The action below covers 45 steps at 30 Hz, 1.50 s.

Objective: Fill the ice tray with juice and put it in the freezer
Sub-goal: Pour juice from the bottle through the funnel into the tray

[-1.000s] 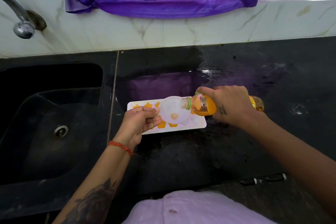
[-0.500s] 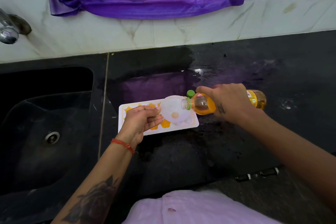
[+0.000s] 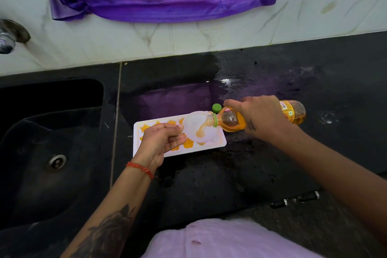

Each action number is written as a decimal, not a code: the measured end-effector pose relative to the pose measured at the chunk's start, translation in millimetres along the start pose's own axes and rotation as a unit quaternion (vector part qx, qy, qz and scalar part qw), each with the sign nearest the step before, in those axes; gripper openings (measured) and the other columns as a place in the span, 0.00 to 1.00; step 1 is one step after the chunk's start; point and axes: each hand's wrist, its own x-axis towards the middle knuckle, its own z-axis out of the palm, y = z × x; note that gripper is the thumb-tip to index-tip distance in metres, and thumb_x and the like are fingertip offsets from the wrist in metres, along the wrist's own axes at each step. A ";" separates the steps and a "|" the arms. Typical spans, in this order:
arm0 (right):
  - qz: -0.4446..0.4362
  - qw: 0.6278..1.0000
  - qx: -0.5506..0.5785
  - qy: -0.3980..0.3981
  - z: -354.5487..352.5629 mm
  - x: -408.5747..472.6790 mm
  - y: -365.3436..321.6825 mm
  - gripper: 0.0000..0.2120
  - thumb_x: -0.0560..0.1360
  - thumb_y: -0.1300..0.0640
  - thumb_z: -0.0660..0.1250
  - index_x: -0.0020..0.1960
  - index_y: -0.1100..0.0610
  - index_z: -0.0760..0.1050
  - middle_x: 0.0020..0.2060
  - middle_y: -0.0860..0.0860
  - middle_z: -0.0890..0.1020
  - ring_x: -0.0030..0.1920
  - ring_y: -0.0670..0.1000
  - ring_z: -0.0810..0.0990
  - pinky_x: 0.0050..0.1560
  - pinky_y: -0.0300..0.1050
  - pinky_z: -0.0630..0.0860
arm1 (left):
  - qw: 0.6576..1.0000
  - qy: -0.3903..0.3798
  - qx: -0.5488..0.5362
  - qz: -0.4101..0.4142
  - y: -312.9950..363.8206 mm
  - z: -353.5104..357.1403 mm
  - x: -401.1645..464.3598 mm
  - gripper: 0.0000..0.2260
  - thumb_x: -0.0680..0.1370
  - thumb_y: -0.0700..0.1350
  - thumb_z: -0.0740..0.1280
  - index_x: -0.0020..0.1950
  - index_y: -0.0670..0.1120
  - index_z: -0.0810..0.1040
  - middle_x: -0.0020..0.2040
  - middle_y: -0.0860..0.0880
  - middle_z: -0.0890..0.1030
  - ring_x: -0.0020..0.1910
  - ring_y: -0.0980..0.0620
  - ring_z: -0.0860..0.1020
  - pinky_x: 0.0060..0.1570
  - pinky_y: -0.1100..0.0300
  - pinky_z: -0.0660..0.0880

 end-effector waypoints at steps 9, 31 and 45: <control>0.012 0.999 0.026 0.022 5.0 -2.4 4.4 0.28 0.70 0.50 0.69 0.67 0.41 0.62 0.42 0.48 0.81 0.42 0.55 0.80 0.33 0.42 0.62 | 1.000 0.001 0.001 0.000 2.1 1.4 -1.1 0.02 0.72 0.33 0.70 0.40 0.38 0.78 0.28 0.48 0.83 0.27 0.54 0.82 0.27 0.66 0.77; 0.038 0.999 -0.010 -0.009 4.8 -19.6 27.6 0.25 0.71 0.50 0.70 0.65 0.46 0.63 0.43 0.50 0.81 0.42 0.55 0.80 0.35 0.43 0.65 | 0.999 -0.031 0.011 -0.004 -4.1 37.6 4.9 0.03 0.72 0.33 0.70 0.40 0.37 0.77 0.26 0.47 0.82 0.26 0.53 0.82 0.27 0.65 0.78; 0.037 0.999 -0.011 -0.016 6.1 -19.0 30.8 0.28 0.70 0.50 0.71 0.66 0.45 0.63 0.43 0.50 0.81 0.42 0.55 0.80 0.36 0.44 0.66 | 1.000 -0.020 0.007 -0.001 -6.3 39.6 2.3 0.03 0.71 0.33 0.70 0.40 0.36 0.77 0.26 0.47 0.82 0.27 0.53 0.82 0.27 0.65 0.78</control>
